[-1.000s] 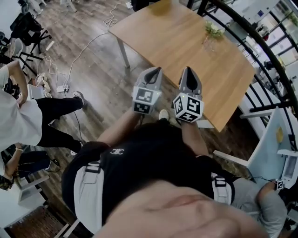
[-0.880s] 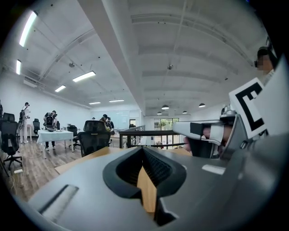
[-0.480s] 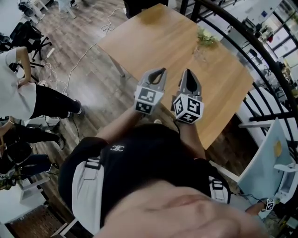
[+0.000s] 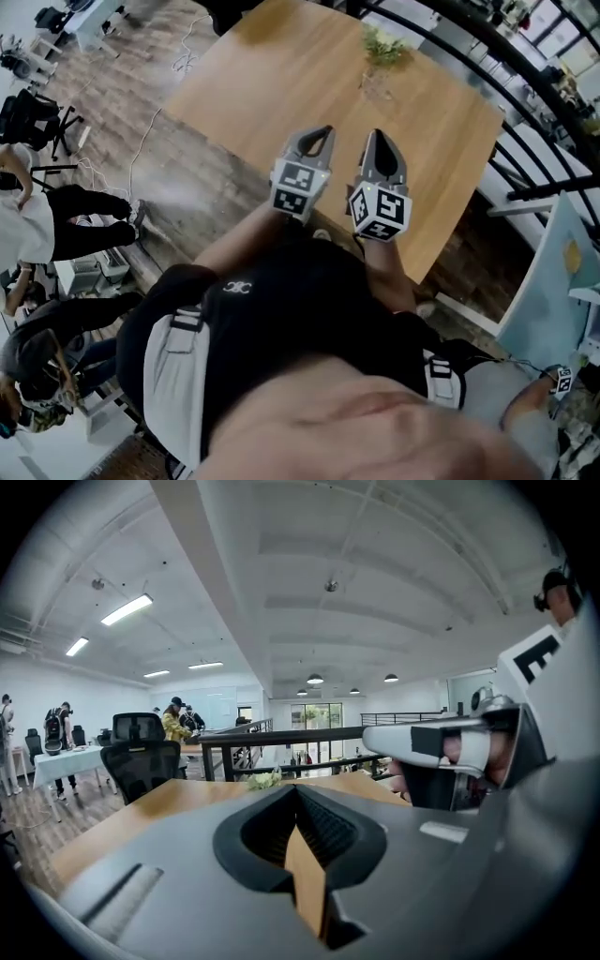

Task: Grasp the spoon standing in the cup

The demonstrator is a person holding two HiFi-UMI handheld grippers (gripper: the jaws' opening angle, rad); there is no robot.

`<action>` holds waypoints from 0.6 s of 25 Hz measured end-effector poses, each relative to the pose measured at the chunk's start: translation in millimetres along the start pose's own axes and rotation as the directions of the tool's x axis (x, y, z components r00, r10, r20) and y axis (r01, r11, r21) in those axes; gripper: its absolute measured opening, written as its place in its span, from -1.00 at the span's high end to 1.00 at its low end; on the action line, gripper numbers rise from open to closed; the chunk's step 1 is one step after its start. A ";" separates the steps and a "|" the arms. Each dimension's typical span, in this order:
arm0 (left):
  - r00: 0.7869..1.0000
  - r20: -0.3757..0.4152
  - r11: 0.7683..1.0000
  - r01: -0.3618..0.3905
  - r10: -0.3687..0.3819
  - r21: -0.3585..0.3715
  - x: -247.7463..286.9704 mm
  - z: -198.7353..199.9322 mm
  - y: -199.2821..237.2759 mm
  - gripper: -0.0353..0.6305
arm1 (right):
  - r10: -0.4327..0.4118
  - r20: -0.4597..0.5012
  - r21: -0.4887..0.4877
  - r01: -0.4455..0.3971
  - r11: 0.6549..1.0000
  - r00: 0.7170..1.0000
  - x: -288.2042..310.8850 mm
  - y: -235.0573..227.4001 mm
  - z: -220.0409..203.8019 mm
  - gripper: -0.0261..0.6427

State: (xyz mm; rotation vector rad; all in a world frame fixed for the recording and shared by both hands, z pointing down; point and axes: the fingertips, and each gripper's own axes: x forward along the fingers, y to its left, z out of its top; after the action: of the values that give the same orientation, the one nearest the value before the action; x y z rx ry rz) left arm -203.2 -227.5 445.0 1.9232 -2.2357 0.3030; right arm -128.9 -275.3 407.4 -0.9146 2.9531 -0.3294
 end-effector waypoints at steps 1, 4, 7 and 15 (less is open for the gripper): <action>1.000 0.002 1.000 0.016 -0.016 0.004 8.2 1.9 1.9 0.86 | -0.018 -0.001 -0.005 0.018 1.000 1.000 2.5 -4.7 0.0 0.92; 0.997 0.013 0.997 0.076 -0.076 0.007 34.3 8.1 4.4 0.86 | -0.090 -0.018 -0.018 0.089 0.996 0.996 7.8 -23.1 -1.0 0.92; 0.993 0.026 0.993 0.118 -0.118 0.004 57.3 15.6 11.5 0.86 | -0.139 -0.026 -0.033 0.138 0.990 0.990 12.9 -35.8 -1.3 0.92; 0.983 0.007 0.983 0.183 -0.183 0.021 116.5 13.3 26.2 0.86 | -0.275 -0.054 -0.027 0.274 0.961 0.960 13.3 -69.1 -10.2 0.92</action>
State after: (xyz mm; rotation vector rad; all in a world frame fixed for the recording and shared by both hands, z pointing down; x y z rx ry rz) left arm -246.5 -338.3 462.0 2.1260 -2.0488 0.2920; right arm -102.5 -336.4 432.4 -1.3446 2.8824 -0.3405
